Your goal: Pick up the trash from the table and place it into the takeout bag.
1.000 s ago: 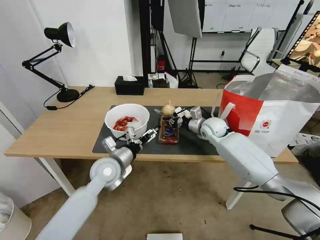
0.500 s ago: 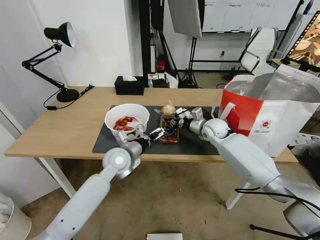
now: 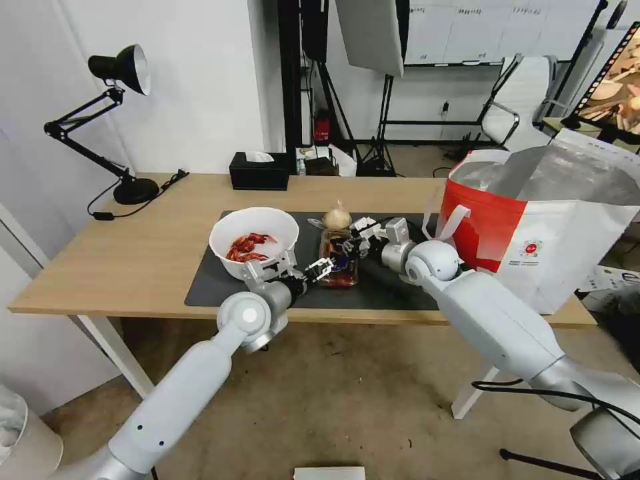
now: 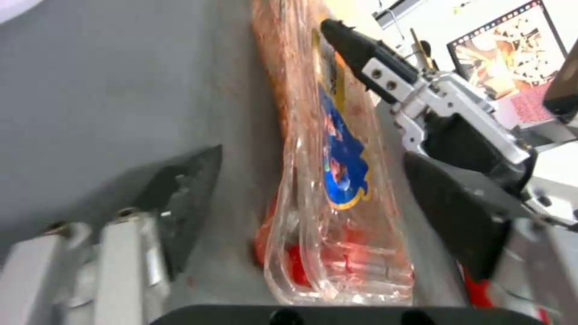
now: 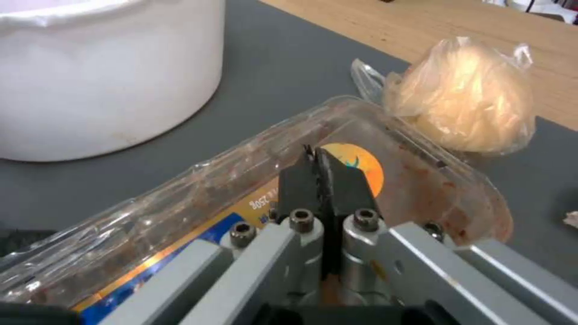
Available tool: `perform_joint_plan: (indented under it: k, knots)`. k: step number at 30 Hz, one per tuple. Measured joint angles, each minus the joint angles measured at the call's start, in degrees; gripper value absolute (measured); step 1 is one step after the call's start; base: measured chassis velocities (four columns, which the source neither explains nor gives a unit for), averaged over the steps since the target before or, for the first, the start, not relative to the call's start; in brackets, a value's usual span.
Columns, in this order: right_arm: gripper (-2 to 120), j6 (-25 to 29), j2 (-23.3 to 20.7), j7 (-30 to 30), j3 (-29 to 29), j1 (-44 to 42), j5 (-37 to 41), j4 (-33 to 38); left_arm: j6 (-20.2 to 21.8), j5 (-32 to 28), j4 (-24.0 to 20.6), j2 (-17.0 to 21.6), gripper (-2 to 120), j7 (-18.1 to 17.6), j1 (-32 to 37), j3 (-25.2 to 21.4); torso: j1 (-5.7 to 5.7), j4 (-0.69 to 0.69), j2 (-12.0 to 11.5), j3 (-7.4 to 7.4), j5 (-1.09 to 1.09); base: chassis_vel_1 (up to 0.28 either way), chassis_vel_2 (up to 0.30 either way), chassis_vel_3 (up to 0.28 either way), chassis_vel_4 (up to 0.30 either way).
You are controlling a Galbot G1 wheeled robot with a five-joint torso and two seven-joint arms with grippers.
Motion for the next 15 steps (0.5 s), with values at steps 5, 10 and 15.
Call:
perform_joint_plan:
  k: [5, 10, 15]
  knots:
    - [0, -0.09, -0.34, 0.24, 0.00, -0.16, 0.11, 0.71, -0.07, 0.01, -0.04, 0.12, 55, -0.05, 0.51, -0.04, 0.00, 0.00, 0.00, 0.00, 0.00, 0.000, 0.000, 0.000, 0.000]
    - [0, -0.22, -0.38, 0.35, -0.04, -0.16, 0.34, 0.96, -0.11, 0.12, -0.04, 0.22, 41, -0.05, 0.76, -0.16, 0.00, 0.00, 0.00, 0.00, 0.00, 0.000, 0.000, 0.000, 0.000]
    - [0, -0.57, -0.46, 0.63, -0.09, -0.24, 1.42, 1.52, -0.18, 0.54, 0.03, 0.19, 27, 0.05, 1.02, -0.52, 0.00, 0.00, 0.00, 0.00, 0.00, 0.000, 0.000, 0.000, 0.000]
